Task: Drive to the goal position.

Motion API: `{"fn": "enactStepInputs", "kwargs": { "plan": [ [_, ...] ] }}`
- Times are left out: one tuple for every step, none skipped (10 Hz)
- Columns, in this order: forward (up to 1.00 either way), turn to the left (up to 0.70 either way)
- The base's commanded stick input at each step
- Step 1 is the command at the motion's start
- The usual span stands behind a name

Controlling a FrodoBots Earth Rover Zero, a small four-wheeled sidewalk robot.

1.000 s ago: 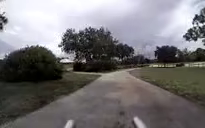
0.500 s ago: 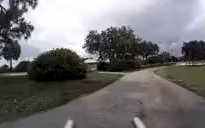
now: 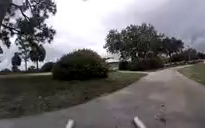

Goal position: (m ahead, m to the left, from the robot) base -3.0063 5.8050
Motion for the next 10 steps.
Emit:
{"fn": "enactStepInputs", "kwargs": {
  "plan": [
    [0.00,0.70],
    [0.00,0.70],
    [0.00,0.70],
    [0.00,0.70],
    [0.00,0.70],
    [0.00,0.70],
    [0.00,0.70],
    [0.00,0.70],
    [0.00,0.70],
    [0.00,0.70]
  ]
}}
